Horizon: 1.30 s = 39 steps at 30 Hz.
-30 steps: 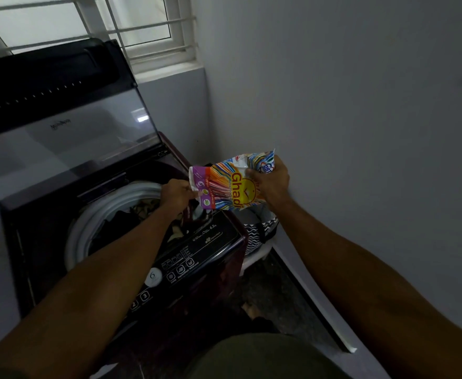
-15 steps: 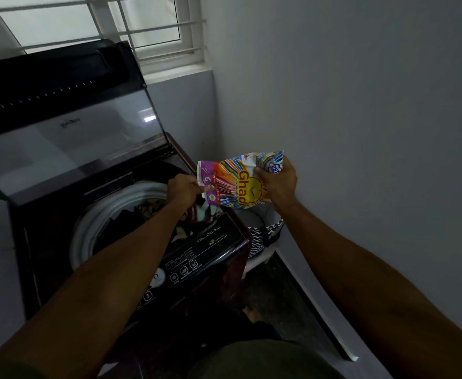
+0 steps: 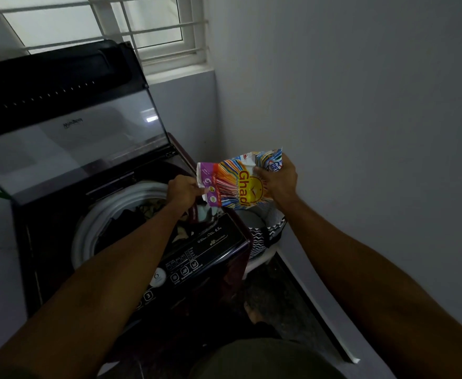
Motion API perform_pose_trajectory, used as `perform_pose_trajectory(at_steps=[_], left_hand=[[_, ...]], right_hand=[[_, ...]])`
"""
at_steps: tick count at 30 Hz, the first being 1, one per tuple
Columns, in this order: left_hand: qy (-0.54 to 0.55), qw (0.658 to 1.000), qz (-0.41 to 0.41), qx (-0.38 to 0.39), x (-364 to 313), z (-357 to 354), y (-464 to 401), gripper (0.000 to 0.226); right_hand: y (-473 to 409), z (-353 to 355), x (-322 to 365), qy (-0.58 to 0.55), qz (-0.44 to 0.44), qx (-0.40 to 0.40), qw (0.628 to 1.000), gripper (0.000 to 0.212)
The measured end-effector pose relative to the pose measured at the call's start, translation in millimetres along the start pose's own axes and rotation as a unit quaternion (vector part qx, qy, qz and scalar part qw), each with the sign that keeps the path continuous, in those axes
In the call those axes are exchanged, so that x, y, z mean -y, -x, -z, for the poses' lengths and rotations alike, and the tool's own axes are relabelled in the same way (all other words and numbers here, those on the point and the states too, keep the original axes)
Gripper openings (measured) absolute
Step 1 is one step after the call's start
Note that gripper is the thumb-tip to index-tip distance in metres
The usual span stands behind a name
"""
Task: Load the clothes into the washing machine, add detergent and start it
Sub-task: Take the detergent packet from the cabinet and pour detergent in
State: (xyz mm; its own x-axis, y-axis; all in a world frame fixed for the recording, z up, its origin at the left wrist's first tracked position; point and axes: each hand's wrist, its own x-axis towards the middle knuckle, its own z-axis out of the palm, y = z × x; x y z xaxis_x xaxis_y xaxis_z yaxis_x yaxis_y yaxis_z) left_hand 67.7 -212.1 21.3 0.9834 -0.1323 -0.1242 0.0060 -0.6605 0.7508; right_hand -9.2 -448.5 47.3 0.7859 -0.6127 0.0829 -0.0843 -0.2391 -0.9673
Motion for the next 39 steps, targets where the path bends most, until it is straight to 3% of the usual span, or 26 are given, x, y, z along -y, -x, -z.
perform_pose_trajectory(at_steps=[8, 13, 19, 29, 33, 35, 39], left_hand=[[-0.024, 0.999, -0.028, 0.007, -6, 5, 0, 0.031], [-0.044, 0.996, -0.07, 0.028, -22, 11, -2, 0.027], [-0.084, 0.99, -0.105, 0.052, -40, 14, -6, 0.026], [-0.117, 0.981, -0.128, 0.088, -64, 17, 0, 0.019], [-0.078, 0.985, -0.126, 0.092, -79, 13, -1, 0.017], [-0.089, 0.982, -0.151, 0.073, -90, 11, -2, 0.017], [-0.096, 0.98, -0.175, 0.013, -115, 12, -5, 0.023]], right_hand=[[0, 4, -3, -0.01, -0.013, -0.005, 1.0, 0.038], [-1, 13, -17, -0.078, -0.055, -0.025, 0.995, 0.038], [8, 22, -23, -0.208, -0.134, -0.022, 0.969, 0.033], [13, 22, -42, -0.277, -0.205, -0.014, 0.939, 0.033], [13, 22, -45, -0.318, -0.242, 0.021, 0.916, 0.014], [13, 19, -48, -0.354, -0.268, 0.077, 0.893, 0.011], [4, 7, -66, -0.364, -0.304, 0.141, 0.869, 0.059]])
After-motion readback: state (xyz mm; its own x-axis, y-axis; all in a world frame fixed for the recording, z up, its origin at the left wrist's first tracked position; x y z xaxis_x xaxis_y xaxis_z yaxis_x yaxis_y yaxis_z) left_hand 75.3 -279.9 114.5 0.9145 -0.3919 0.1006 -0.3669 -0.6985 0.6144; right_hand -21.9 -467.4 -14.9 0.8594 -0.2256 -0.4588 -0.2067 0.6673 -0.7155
